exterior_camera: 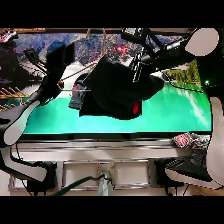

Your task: Fold the clothes and pants, and hang the long-sleeved shirts on hangers.

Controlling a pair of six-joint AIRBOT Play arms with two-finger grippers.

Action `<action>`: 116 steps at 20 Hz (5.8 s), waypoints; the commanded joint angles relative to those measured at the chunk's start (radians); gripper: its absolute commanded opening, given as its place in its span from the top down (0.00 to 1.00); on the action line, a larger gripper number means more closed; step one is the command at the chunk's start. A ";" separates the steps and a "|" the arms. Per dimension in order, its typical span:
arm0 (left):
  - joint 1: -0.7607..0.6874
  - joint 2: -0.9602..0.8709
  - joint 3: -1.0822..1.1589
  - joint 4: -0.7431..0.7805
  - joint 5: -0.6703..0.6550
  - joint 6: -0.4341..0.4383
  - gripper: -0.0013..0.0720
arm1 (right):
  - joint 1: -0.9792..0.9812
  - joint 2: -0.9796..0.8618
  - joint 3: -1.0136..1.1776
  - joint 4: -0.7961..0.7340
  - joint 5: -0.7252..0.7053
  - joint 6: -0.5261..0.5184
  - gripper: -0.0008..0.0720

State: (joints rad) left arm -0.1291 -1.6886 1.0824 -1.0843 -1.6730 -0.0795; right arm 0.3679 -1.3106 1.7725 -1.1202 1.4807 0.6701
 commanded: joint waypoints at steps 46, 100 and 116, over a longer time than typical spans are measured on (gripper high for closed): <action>-0.003 0.683 -0.777 0.526 0.981 0.096 0.95 | 0.000 0.023 0.000 0.182 0.050 0.258 0.92; -0.184 0.690 -0.044 1.317 0.660 -0.461 0.06 | -0.818 0.182 0.247 -0.925 -0.509 1.180 0.93; -0.185 0.690 -0.044 1.317 0.656 -0.498 0.12 | -1.369 0.098 0.249 -0.661 -0.843 1.293 0.93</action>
State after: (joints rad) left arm -0.3134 -0.9981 1.0378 0.2325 -1.0161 -0.5705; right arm -0.9222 -1.1889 2.0193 -1.8778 0.7506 1.9556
